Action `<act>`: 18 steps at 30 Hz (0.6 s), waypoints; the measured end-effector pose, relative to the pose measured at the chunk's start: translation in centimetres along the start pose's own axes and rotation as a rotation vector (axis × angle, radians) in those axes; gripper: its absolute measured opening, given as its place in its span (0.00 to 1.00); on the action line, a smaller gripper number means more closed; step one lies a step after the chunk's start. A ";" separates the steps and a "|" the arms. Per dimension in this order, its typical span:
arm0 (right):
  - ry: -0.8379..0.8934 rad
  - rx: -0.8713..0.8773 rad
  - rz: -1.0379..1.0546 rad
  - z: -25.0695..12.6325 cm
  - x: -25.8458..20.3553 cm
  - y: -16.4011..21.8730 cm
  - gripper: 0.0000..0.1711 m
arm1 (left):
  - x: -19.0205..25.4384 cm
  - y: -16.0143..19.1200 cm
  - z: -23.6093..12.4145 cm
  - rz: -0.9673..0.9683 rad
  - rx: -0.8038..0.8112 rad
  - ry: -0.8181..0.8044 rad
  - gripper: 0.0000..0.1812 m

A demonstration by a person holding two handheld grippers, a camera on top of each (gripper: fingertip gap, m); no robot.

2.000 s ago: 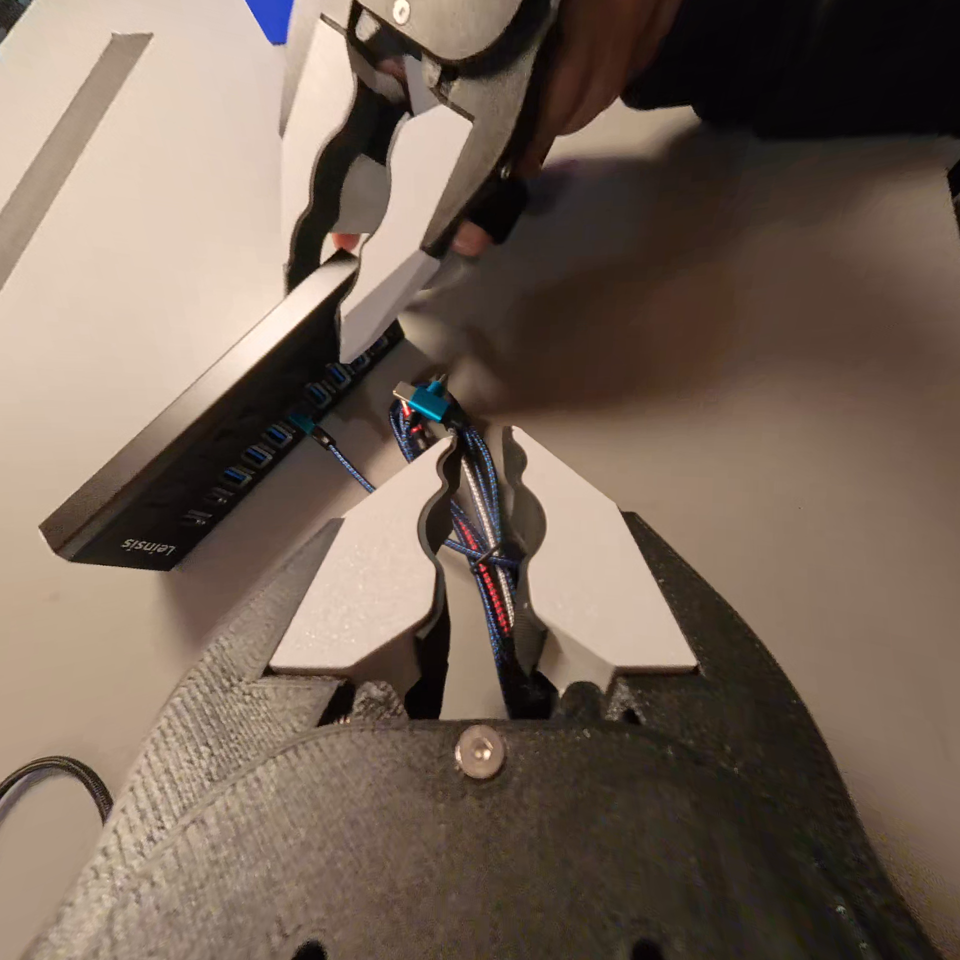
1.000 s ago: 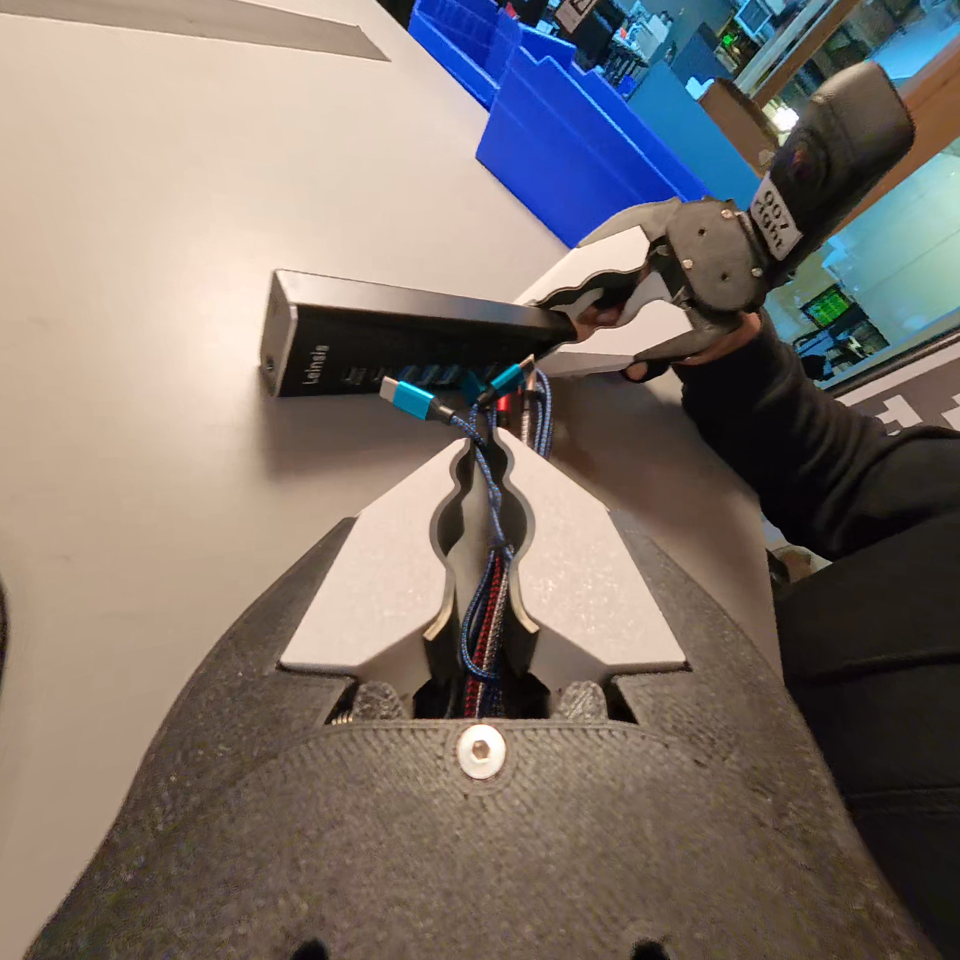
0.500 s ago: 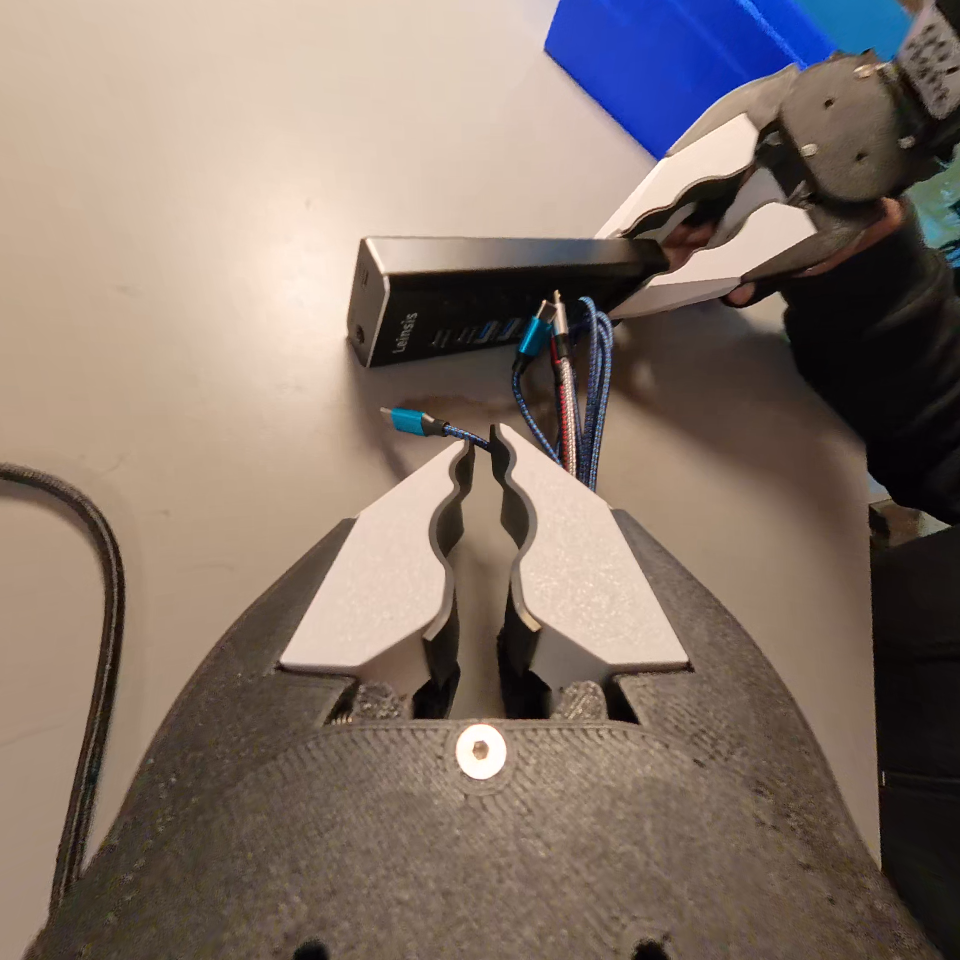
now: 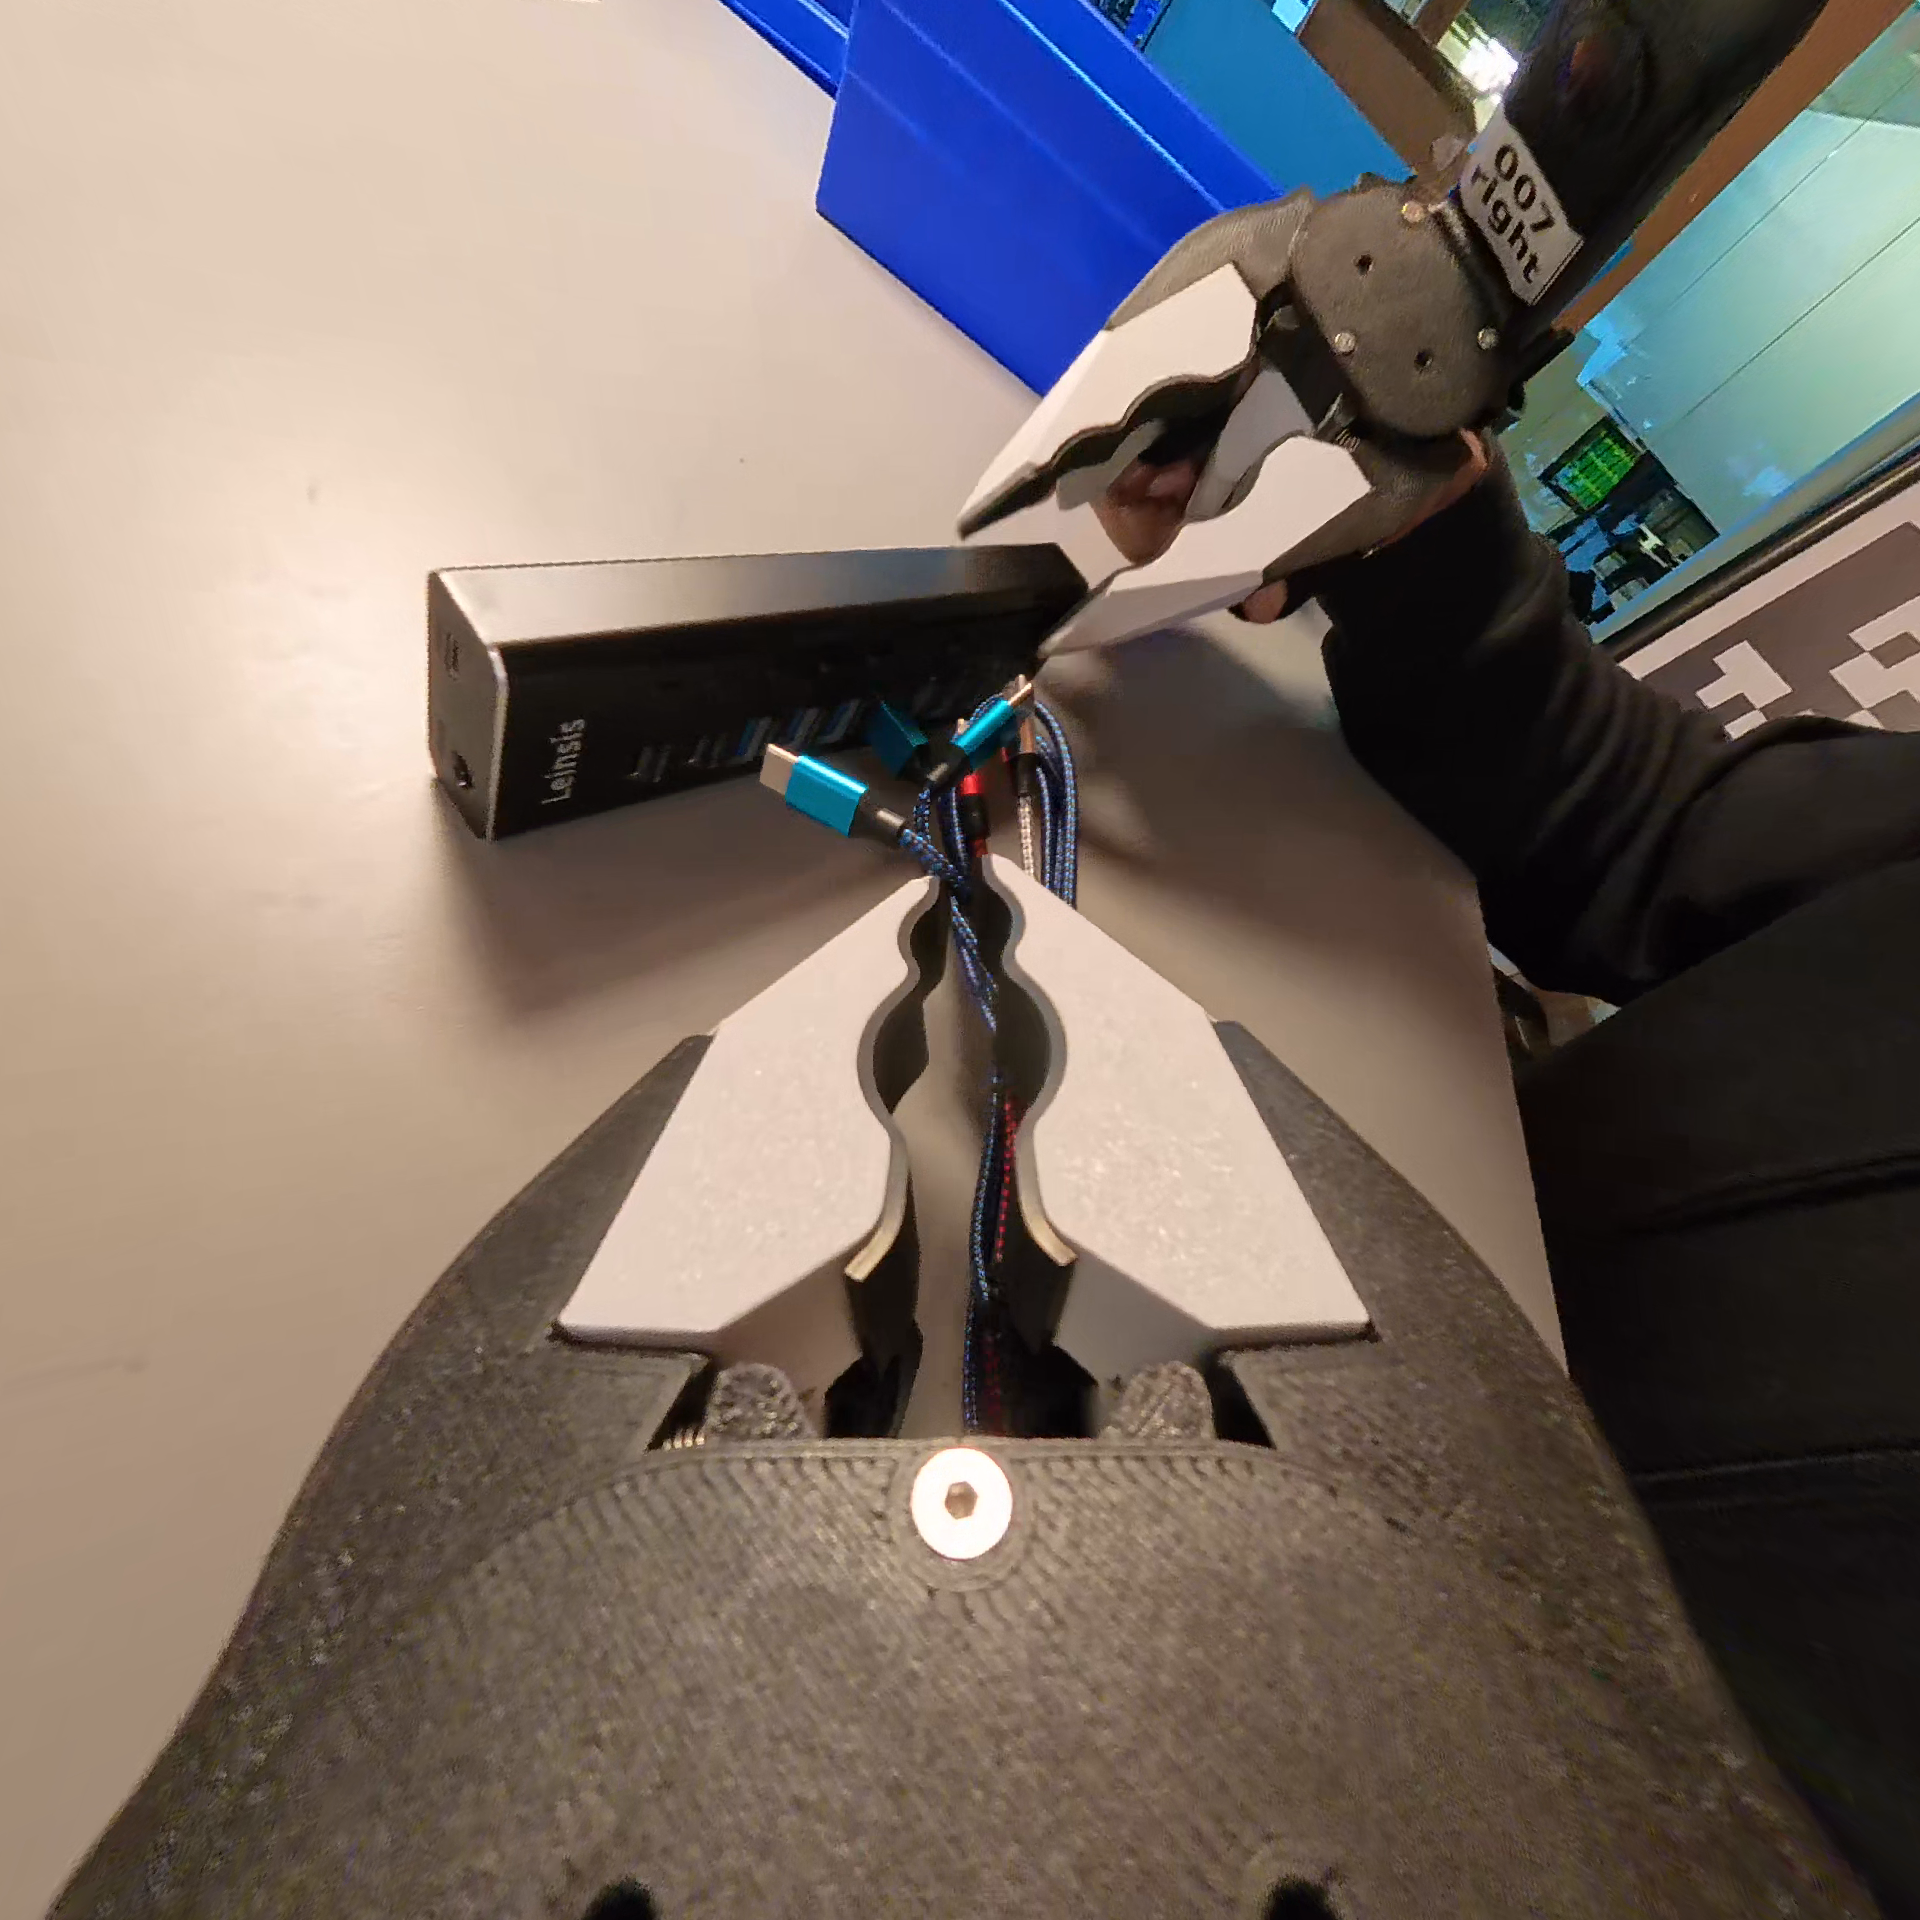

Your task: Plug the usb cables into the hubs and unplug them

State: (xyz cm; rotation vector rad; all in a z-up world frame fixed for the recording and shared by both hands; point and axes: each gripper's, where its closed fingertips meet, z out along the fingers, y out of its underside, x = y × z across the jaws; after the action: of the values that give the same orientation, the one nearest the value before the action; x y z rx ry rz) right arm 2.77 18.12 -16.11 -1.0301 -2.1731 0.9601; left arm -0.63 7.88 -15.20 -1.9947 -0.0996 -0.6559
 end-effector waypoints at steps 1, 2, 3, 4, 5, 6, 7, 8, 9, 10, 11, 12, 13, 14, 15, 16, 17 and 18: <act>0.010 0.017 -0.008 -0.4 0.2 -0.4 0.22 | 0.2 0.0 0.1 -0.001 0.000 0.009 0.04; 0.024 0.044 -0.019 -0.8 0.4 -1.0 0.22 | 0.5 0.0 0.2 -0.001 0.002 0.021 0.04; 0.048 0.089 -0.030 -1.2 0.7 -1.9 0.22 | 0.7 -0.1 0.2 0.000 0.007 0.035 0.03; 0.075 0.155 -0.038 -1.5 1.0 -3.1 0.23 | 1.0 -0.2 0.3 0.002 0.012 0.051 0.03; 0.077 0.224 -0.043 -1.8 0.9 -4.5 0.23 | 1.3 -0.2 0.3 0.003 0.018 0.068 0.03; 0.061 0.273 -0.052 -1.9 0.6 -5.6 0.22 | 1.5 -0.3 0.3 0.001 0.021 0.084 0.03; 0.050 0.298 -0.075 -1.9 0.2 -6.4 0.22 | 1.8 -0.3 0.4 -0.003 0.024 0.099 0.03; 0.037 0.302 -0.112 -1.6 -0.2 -7.0 0.22 | 2.0 -0.4 0.4 -0.005 0.028 0.113 0.03; 0.010 0.291 -0.155 -1.2 -0.7 -7.5 0.22 | 2.1 -0.4 0.4 -0.001 0.031 0.123 0.03; -0.028 0.270 -0.197 -0.6 -1.4 -7.7 0.22 | 2.3 -0.4 0.3 0.005 0.030 0.134 0.03; -0.071 0.247 -0.233 0.0 -2.0 -7.9 0.22 | 2.5 -0.4 0.3 0.009 0.027 0.143 0.03; -0.113 0.224 -0.268 0.6 -2.6 -8.0 0.22 | 2.6 -0.3 0.4 0.013 0.024 0.150 0.03; -0.148 0.200 -0.303 1.2 -2.9 -8.0 0.22 | 2.8 -0.3 0.4 0.016 0.021 0.157 0.03; -0.177 0.180 -0.338 1.8 -3.2 -8.1 0.23 | 2.9 -0.2 0.4 0.016 0.018 0.166 0.02; -0.202 0.166 -0.372 2.3 -3.4 -8.1 0.23 | 3.0 -0.2 0.4 0.014 0.017 0.175 0.02; -0.220 0.159 -0.403 2.7 -3.5 -8.3 0.23 | 3.1 -0.1 0.4 0.011 0.016 0.180 0.03; -0.229 0.154 -0.431 3.1 -3.6 -8.5 0.23 | 3.1 -0.1 0.4 0.008 0.015 0.185 0.03; -0.228 0.149 -0.459 3.5 -3.5 -8.7 0.23 | 3.2 -0.1 0.4 0.005 0.016 0.191 0.03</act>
State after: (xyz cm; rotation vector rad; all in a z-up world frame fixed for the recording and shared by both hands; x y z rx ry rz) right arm -1.44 10.08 -11.97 -0.3369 -2.3317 1.0307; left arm 2.16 7.62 -13.67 -1.9066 0.0151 -0.8359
